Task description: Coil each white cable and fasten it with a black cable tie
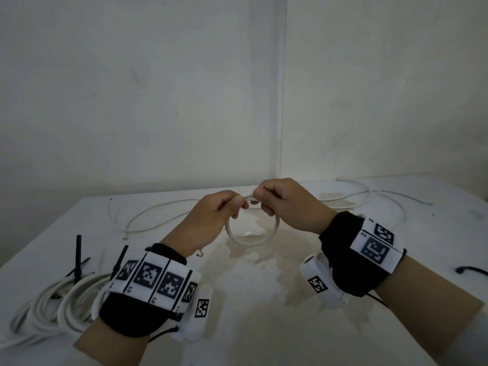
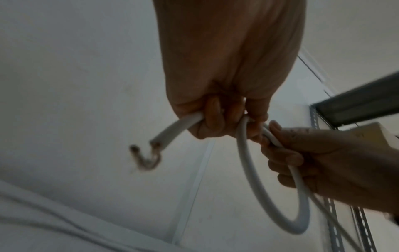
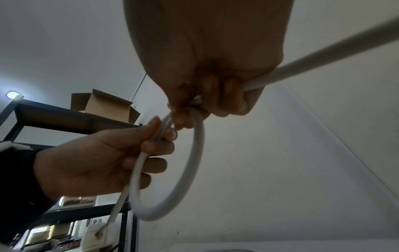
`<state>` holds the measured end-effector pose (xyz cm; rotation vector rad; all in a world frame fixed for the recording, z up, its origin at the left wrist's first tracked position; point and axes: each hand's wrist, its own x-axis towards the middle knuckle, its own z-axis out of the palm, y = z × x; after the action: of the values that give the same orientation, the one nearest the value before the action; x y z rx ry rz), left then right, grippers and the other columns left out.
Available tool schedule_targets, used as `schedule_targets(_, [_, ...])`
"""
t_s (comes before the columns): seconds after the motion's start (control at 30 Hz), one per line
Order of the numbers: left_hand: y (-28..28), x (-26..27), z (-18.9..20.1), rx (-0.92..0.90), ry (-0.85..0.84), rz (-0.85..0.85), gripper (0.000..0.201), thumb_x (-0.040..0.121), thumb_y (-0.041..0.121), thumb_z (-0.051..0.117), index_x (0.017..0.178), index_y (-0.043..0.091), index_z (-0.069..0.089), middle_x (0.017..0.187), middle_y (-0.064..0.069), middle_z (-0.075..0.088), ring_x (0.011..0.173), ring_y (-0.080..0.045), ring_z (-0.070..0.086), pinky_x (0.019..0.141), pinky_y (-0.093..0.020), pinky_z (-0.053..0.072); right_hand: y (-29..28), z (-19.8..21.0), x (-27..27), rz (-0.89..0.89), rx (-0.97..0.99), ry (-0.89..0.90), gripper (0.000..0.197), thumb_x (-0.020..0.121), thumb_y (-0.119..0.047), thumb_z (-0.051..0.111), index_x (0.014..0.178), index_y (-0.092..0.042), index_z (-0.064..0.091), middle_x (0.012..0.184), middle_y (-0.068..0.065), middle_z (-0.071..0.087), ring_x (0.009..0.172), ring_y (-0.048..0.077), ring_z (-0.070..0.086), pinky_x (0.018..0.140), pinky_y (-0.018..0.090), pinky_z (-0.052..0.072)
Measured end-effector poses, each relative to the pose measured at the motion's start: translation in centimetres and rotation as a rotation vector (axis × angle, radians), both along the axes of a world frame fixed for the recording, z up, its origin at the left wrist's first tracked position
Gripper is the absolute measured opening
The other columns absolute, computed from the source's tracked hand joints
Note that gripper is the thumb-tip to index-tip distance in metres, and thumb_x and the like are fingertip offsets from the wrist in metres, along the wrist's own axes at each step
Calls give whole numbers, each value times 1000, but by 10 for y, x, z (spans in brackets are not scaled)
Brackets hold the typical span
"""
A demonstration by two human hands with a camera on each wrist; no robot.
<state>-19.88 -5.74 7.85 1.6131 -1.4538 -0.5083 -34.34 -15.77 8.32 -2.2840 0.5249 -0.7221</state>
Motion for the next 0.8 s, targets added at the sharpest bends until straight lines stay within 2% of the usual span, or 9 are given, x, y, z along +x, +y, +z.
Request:
schedule_targets(0.1, [0, 1, 1, -20, -81, 91, 19, 93, 30, 51, 83, 23, 65, 64, 12, 52, 52, -1, 45, 55, -14, 34, 1, -2, 1, -48, 17, -16, 31, 96, -21, 45, 76, -2, 62, 53, -8, 50, 43, 1, 44, 48, 10, 33])
schedule_targets(0.23, [7, 7, 1, 82, -84, 166, 20, 93, 29, 50, 86, 20, 67, 65, 6, 59, 55, -8, 52, 58, -23, 43, -3, -7, -4, -155, 9, -57, 34, 95, -19, 47, 62, -16, 53, 53, -9, 50, 42, -3, 46, 47, 8, 34])
schedule_targets(0.27, [9, 10, 2, 102, -29, 177, 23, 94, 26, 48, 88, 16, 68, 66, 3, 60, 55, -9, 54, 59, -27, 45, -5, -7, -6, -182, 18, -74, 33, 95, -18, 48, 62, -14, 53, 53, -11, 51, 41, -4, 47, 46, 7, 33])
schedule_targets(0.33, [14, 14, 5, 127, 172, 137, 25, 95, 17, 46, 92, 8, 70, 68, -1, 60, 54, -6, 58, 60, -22, 51, -8, -7, -8, -228, 16, -87, 32, 94, -17, 50, 62, -16, 53, 52, -11, 52, 41, -5, 47, 46, 7, 34])
schedule_targets(0.4, [18, 12, 8, 136, 362, 55, 20, 94, 9, 48, 94, 4, 68, 67, -1, 61, 55, -4, 60, 61, -16, 54, -9, -8, -8, -266, -8, -94, 34, 93, -18, 51, 59, -20, 52, 50, -12, 52, 42, -3, 48, 47, 8, 35])
schedule_targets(0.47, [19, 6, 7, 103, 492, 20, 12, 90, 6, 53, 90, 4, 65, 66, 0, 63, 60, -8, 61, 63, -18, 56, -9, -9, -6, -297, -36, -114, 36, 93, -20, 52, 57, -23, 50, 51, -14, 51, 45, 2, 48, 49, 11, 36])
schedule_targets(0.6, [14, -8, -4, 46, 510, 20, 14, 84, 7, 61, 73, 12, 53, 75, 1, 61, 68, -8, 58, 78, -32, 52, -4, -7, -5, -307, -42, -160, 30, 92, -22, 52, 63, -19, 55, 54, -4, 52, 54, 13, 45, 55, 21, 37])
schedule_targets(0.7, [12, -19, -9, -4, 603, -10, 20, 82, 1, 61, 70, 8, 46, 71, -2, 66, 62, -11, 66, 67, -31, 59, 1, -7, -4, -288, -39, -181, 27, 92, -21, 53, 66, -16, 57, 54, -1, 52, 54, 15, 45, 58, 27, 39])
schedule_targets(0.8, [6, -23, -12, -79, 625, 62, 22, 79, -2, 64, 78, 8, 45, 55, -1, 62, 46, -12, 61, 52, -24, 55, 1, -7, -5, -286, -32, -191, 32, 92, -21, 53, 60, -25, 52, 52, -5, 51, 49, 7, 45, 55, 21, 37])
